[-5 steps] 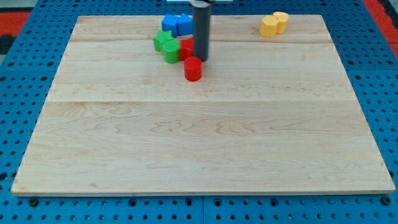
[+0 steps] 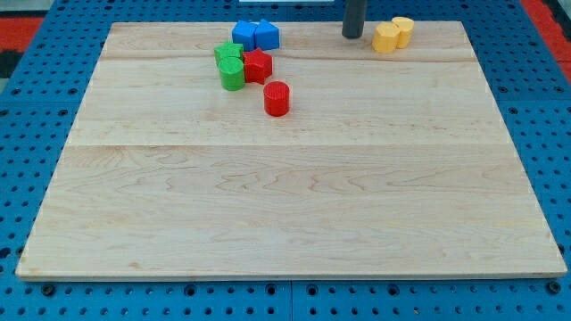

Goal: Push the blue blocks into red and green blocks

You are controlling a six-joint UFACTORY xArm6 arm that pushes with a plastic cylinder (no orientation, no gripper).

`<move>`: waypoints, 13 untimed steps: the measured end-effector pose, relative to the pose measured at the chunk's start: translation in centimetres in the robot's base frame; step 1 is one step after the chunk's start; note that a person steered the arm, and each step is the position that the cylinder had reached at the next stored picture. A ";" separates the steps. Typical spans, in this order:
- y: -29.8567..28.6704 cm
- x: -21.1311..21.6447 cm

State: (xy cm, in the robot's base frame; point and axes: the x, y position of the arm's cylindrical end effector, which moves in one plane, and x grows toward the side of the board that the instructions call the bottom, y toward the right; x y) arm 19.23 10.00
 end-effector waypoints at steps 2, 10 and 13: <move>-8.2 0.1; -13.9 3.9; -9.8 0.1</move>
State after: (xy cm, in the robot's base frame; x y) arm 19.31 0.21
